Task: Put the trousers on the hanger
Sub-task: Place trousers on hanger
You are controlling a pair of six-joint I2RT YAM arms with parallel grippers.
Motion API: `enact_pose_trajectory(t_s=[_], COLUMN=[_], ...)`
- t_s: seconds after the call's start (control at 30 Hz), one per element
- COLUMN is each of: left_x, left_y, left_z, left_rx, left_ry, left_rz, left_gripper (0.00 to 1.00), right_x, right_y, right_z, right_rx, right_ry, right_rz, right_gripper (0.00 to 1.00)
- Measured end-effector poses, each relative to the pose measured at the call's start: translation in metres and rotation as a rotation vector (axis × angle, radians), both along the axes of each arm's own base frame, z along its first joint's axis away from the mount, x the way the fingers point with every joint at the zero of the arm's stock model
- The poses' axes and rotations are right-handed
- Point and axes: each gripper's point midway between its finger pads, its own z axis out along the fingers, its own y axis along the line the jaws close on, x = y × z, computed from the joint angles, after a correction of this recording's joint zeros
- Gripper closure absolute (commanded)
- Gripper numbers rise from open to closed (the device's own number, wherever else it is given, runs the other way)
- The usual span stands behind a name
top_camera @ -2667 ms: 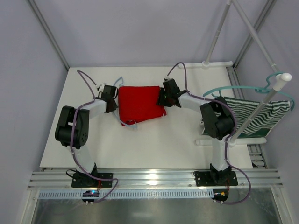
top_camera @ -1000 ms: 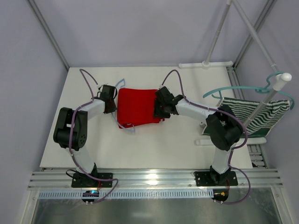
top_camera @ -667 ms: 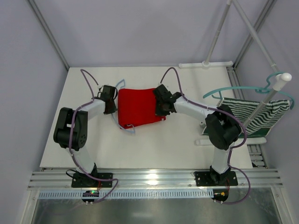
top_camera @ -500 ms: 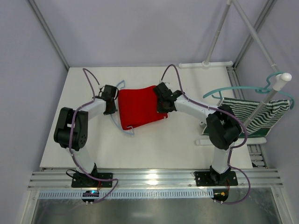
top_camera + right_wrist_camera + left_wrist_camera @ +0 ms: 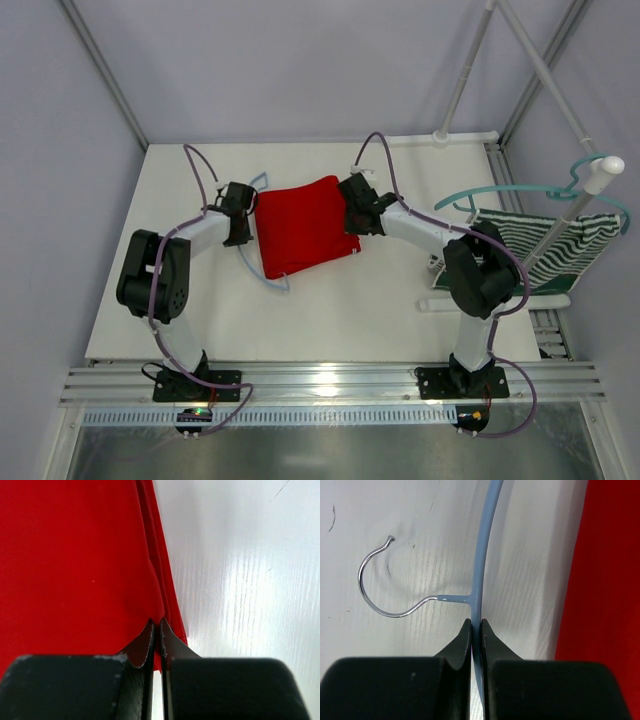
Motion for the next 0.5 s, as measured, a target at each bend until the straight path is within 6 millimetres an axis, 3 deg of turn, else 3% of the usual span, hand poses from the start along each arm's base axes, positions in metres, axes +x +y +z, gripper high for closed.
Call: enact_pose_trajectory(t_s=[0.13, 0.23, 0.27, 0.37, 0.5], left_x=[0.000, -0.001, 0.000, -0.001, -0.006], left_y=[-0.001, -0.004, -0.005, -0.008, -0.010], left_z=[0.000, 0.000, 0.000, -0.002, -0.005], left_rx=[-0.001, -0.002, -0.007, -0.019, -0.021], left_ry=[0.000, 0.000, 0.000, -0.002, 0.004], left_rz=[-0.003, -0.011, -0.014, -0.020, -0.013], left_gripper=[1.00, 1.00, 1.00, 1.00, 1.00], right_x=[0.005, 0.005, 0.004, 0.002, -0.006], right_y=[-0.005, -0.006, -0.007, -0.010, -0.013], right_z=[-0.011, -0.024, -0.027, -0.027, -0.017], right_rx=[0.006, 0.017, 0.022, 0.027, 0.024], right_ry=[0.005, 0.026, 0.033, 0.046, 0.073], right_rz=[-0.013, -0.011, -0.009, -0.009, 0.014], right_gripper=[0.96, 0.87, 0.79, 0.70, 0.68])
